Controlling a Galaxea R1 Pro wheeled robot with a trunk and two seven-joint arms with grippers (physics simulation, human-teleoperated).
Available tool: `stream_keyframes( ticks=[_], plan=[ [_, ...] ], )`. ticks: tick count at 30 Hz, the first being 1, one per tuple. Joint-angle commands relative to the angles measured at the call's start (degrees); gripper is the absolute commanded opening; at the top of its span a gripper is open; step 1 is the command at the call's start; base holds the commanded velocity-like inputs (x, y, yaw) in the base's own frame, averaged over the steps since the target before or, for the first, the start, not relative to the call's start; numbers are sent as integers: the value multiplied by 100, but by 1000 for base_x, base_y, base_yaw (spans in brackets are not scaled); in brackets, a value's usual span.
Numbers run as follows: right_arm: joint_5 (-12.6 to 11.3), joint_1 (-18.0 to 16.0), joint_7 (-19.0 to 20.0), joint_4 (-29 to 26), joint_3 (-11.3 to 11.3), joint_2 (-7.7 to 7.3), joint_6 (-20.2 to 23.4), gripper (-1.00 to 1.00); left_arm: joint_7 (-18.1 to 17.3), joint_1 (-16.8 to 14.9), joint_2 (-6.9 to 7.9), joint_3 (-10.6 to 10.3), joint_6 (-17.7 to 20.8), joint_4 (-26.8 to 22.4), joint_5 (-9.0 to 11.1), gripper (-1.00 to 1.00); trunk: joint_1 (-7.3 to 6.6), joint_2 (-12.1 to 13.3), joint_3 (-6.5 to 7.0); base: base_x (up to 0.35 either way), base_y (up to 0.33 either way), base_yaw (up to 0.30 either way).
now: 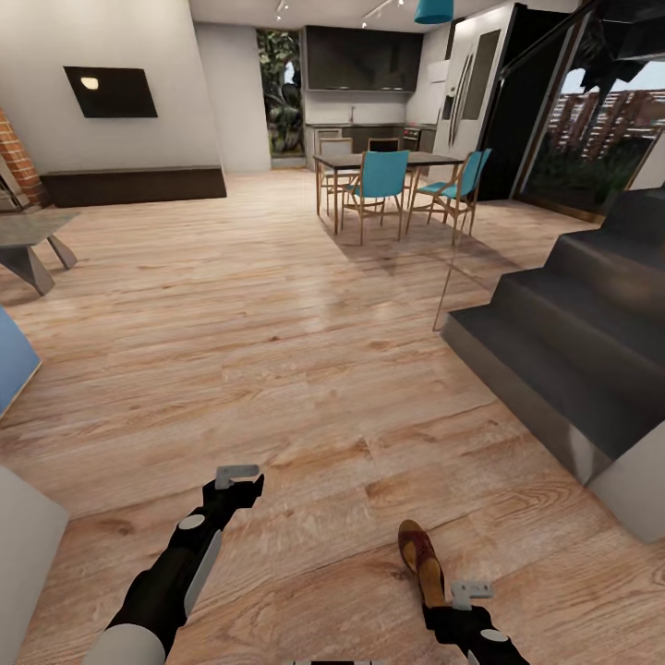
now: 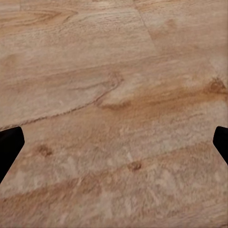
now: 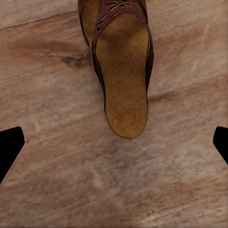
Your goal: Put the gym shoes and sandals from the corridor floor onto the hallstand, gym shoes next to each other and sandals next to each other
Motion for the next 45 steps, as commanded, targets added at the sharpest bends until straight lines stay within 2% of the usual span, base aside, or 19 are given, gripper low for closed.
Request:
stream_keyframes(
  ticks=[1, 8, 20, 45],
  plan=[
    [3, 2, -2, -12, 1, 0, 6, 100, 0, -1, -4, 8, 34, -10, 15, 100, -1, -2, -4, 0, 0, 0],
    [14, 0, 5, -13, 12, -2, -224, 100, -2, -1, -5, 8, 34, -10, 10, 100, -1, -2, -5, 0, 0, 0],
    [41, -3, 7, -19, 26, 0, -266, 100, -2, -1, -5, 8, 34, -5, 15, 100, -1, -2, -8, 0, 0, 0],
    [36, -3, 7, -52, -4, 0, -264, 100, -2, -1, -8, 8, 34, -1, 10, 100, 529, -966, -677, 0, 0, 0]
  ],
)
